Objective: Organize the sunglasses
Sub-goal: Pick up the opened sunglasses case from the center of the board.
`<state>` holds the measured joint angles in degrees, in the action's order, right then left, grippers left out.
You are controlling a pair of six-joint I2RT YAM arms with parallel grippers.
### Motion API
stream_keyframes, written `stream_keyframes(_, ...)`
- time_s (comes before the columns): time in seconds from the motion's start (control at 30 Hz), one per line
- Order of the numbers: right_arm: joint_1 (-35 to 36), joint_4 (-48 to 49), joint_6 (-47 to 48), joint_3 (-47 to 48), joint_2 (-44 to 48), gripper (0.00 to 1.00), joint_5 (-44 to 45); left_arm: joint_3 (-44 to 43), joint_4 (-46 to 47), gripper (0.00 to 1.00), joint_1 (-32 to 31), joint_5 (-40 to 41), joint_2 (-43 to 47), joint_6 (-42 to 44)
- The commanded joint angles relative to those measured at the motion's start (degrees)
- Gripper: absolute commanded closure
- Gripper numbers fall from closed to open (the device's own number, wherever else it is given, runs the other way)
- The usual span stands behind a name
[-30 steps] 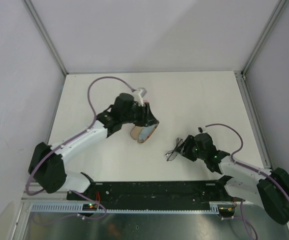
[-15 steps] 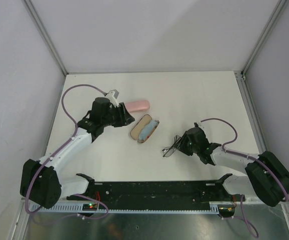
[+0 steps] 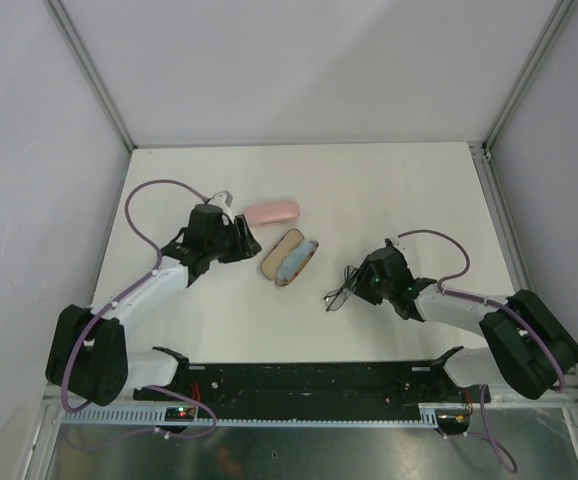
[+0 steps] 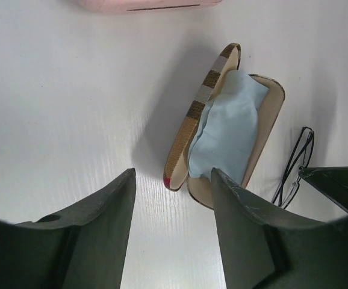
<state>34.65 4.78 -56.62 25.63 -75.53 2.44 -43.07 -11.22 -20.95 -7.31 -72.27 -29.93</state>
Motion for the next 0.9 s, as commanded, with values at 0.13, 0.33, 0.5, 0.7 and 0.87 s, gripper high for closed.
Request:
stream_keyframes(0.13, -0.03, -1.36, 3.03, 2.14, 2.08, 0.54, 1.77, 0.16, 5.63, 0.39, 0.28, 1.42, -2.35, 1.05)
stream_keyframes(0.33, -1.25, -0.54, 4.13, 2.42, 2.26, 0.52, -0.89, 0.20, 8.17, 0.42, 0.08, -1.83, -6.64, 1.88)
stream_keyframes(0.5, -1.36, 0.92, 3.83, 2.58, -0.43, 0.48, -2.54, -0.99, 8.71, 0.42, -0.34, -3.08, -11.25, 2.60)
stream_keyframes(0.7, -1.41, 1.11, 4.22, 2.58, -0.29, 0.47, -3.89, -2.34, 10.49, 0.46, -0.59, -8.43, -15.90, 2.93)
stream_keyframes(0.87, -1.53, 0.51, 4.59, 2.59, 0.15, 0.47, -4.12, -3.38, 10.86, 0.58, -1.04, -12.00, -18.41, 3.58)
